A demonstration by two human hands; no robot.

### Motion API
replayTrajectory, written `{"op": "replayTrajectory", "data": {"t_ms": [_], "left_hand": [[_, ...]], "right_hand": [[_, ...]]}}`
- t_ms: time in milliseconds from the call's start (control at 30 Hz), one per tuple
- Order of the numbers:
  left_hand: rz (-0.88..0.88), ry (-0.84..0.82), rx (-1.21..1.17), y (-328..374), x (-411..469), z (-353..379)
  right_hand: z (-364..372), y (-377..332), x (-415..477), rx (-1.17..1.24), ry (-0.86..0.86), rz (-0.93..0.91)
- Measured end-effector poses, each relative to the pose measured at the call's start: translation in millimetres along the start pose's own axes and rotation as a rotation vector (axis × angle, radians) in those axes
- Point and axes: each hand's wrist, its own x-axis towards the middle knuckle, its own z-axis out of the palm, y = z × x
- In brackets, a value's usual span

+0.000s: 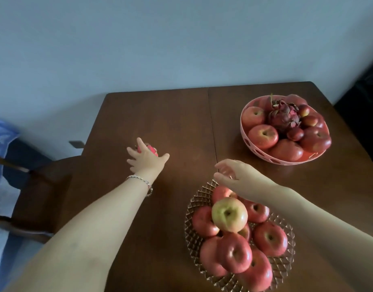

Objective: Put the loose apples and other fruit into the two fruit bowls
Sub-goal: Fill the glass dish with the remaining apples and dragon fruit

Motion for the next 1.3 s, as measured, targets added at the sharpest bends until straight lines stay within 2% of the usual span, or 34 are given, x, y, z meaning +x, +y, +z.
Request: {"op": "replayTrajectory", "data": {"t_ms": [100,200,267,333,433,567,633,733,800,900,967,1067,1300], "left_hand": [[-0.118,-0.019,-0.007,-11.1,21.8,4.7],[-0.067,0.018,-0.053,-22.1,33.4,8.7],[-0.075,0.006,-0.177,-24.2,29.3,2.3],[-0.053,-0.053,-0.334,-16.3,14.2,-4.5],[0.149,-0.134,-0.501,13.5,-25.4,-17.0],[0.388,-0.316,-0.674,57.3,-107.4,-32.3],[0.520,-0.412,-0.640,68.7,-143.0,-31.0],[0.717,-0.616,-0.432,69.9,-179.7,-19.5],[0.833,-0.636,-0.188,58.2,-194.3,-10.0],[1.084,-0.339,0.293,28.6,-208.5,8.1],[1.079,-0.301,0.463,9.6,-218.4,23.8],[1.001,-0.303,0.575,-8.6,-224.0,40.4],[1.012,-0.313,0.512,-21.2,-217.5,44.1]], "right_hand": [[1.8,-4.2,1.9,0.013,0.032,0.031],[2.6,-1.6,5.5,0.018,0.062,0.066],[3.2,-0.9,4.8,0.025,0.089,0.081],[2.5,-0.9,3.5,0.059,0.188,0.106],[-5.8,-12.1,3.4,0.245,0.315,0.177],[-23.0,-30.7,-12.6,0.773,0.140,0.202],[-29.9,-28.0,-29.5,0.957,0.127,0.185],[-34.6,-6.7,-64.7,1.022,0.235,0.193],[-34.0,14.3,-89.9,0.982,0.319,0.242],[-27.1,39.9,-111.0,0.753,0.377,0.359],[-17.9,49.9,-116.9,0.597,0.361,0.409],[1.5,51.1,-122.6,0.409,0.303,0.434],[30.5,50.5,-119.3,0.029,0.224,0.504]]}}
